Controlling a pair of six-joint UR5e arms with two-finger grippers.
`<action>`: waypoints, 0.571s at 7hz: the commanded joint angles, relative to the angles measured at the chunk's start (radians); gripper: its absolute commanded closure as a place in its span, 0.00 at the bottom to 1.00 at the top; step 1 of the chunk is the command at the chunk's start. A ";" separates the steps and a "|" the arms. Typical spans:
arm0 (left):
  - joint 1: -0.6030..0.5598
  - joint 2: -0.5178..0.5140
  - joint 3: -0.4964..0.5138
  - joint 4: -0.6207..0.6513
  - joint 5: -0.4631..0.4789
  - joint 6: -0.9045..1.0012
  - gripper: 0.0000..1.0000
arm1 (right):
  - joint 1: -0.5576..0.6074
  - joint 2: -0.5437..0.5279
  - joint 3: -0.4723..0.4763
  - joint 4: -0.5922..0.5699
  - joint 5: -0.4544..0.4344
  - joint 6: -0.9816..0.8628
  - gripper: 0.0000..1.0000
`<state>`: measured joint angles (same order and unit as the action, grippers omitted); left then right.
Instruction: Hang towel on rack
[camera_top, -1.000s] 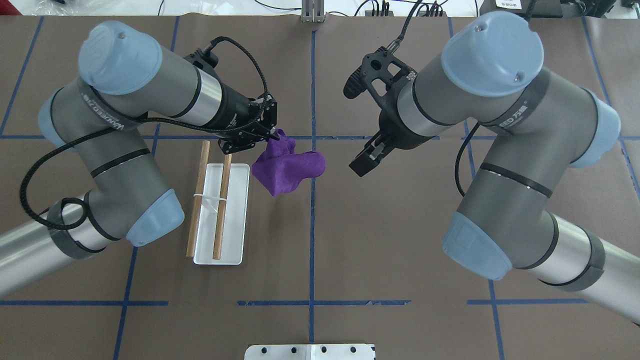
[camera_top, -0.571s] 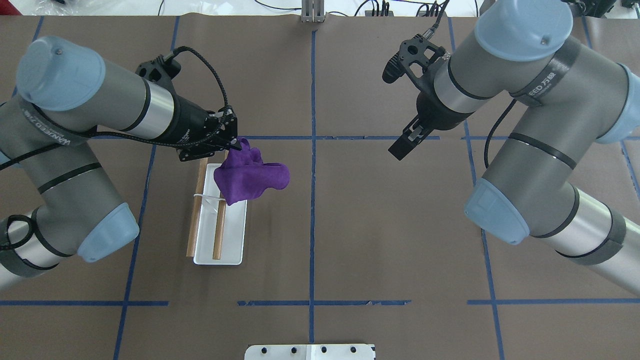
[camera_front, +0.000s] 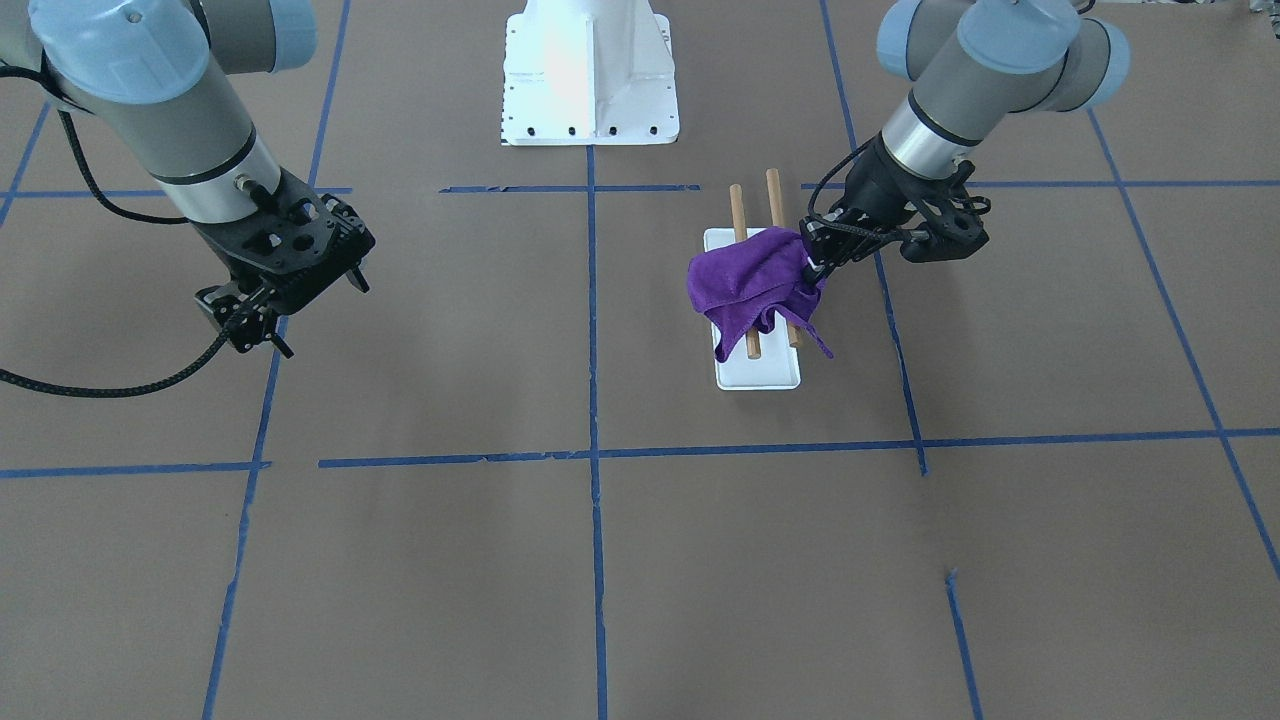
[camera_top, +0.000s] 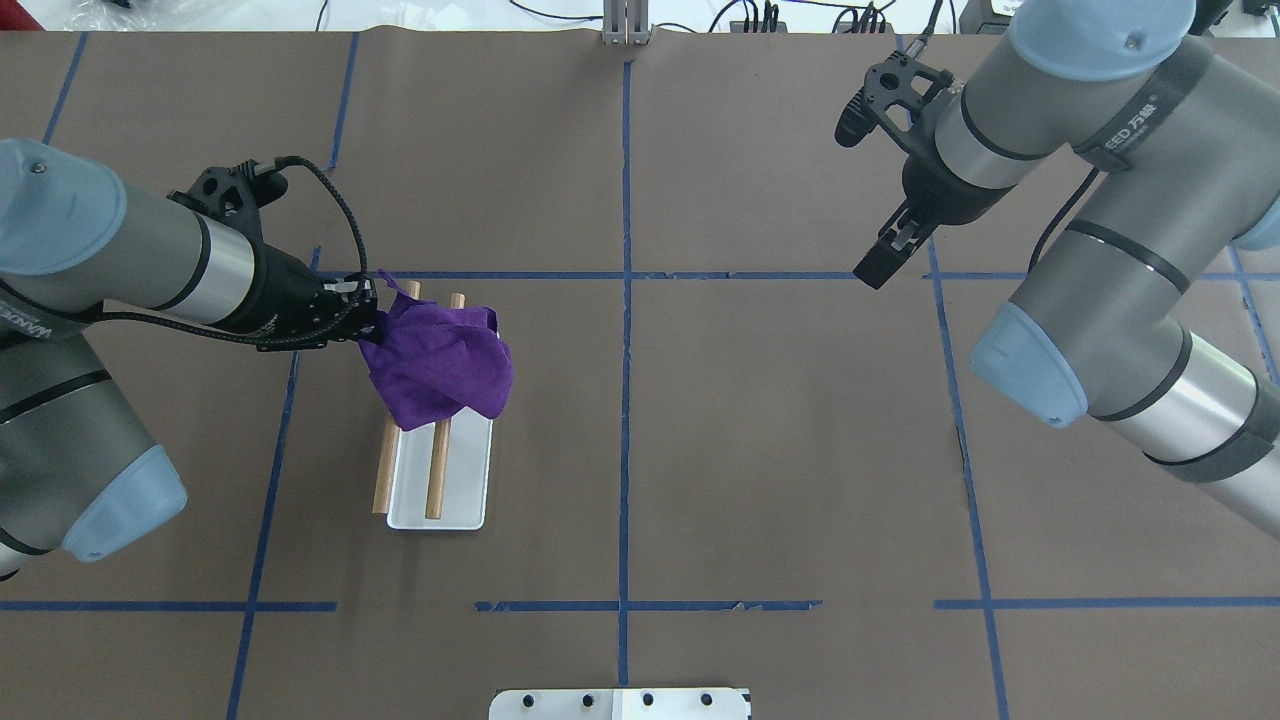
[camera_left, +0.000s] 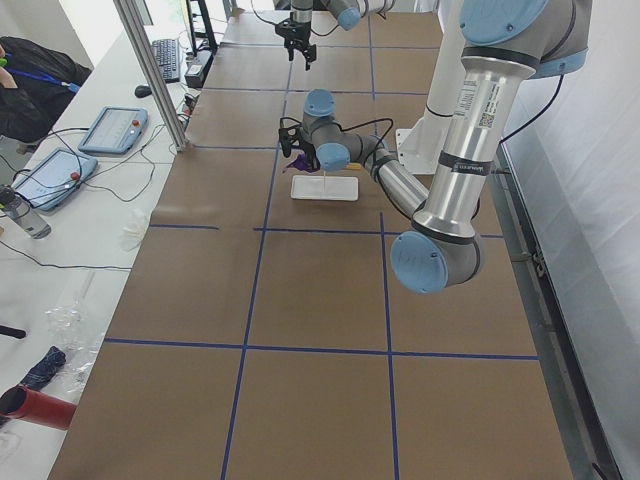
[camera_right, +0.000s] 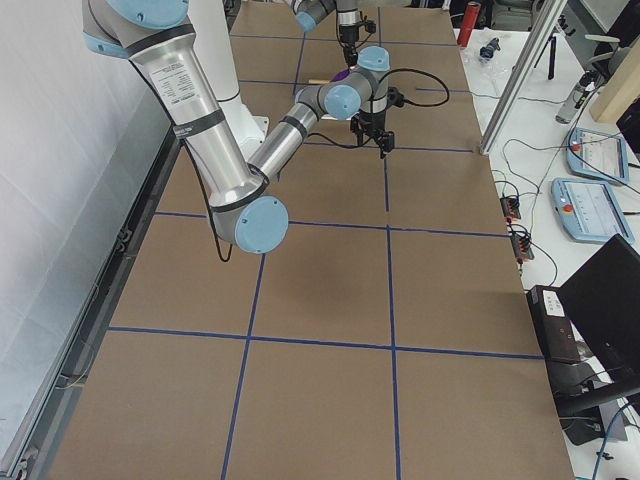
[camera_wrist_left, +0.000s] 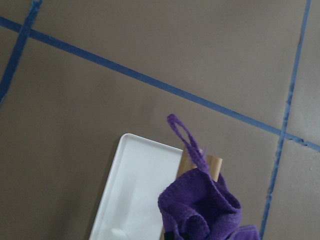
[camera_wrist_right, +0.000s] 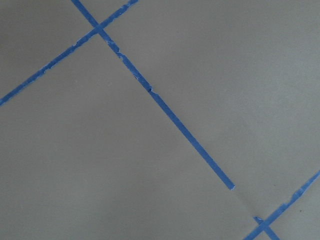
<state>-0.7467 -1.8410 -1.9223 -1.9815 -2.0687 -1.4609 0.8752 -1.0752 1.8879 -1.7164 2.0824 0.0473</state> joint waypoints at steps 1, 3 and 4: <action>-0.029 0.025 0.006 0.001 0.001 0.053 1.00 | 0.037 -0.006 -0.027 0.000 0.021 -0.058 0.00; -0.028 0.025 0.011 0.000 0.001 0.059 0.67 | 0.038 -0.006 -0.027 0.000 0.021 -0.058 0.00; -0.026 0.019 0.009 0.000 0.001 0.059 0.10 | 0.039 -0.008 -0.027 0.000 0.021 -0.058 0.00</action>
<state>-0.7741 -1.8180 -1.9125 -1.9817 -2.0678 -1.4035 0.9125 -1.0817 1.8609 -1.7165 2.1027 -0.0099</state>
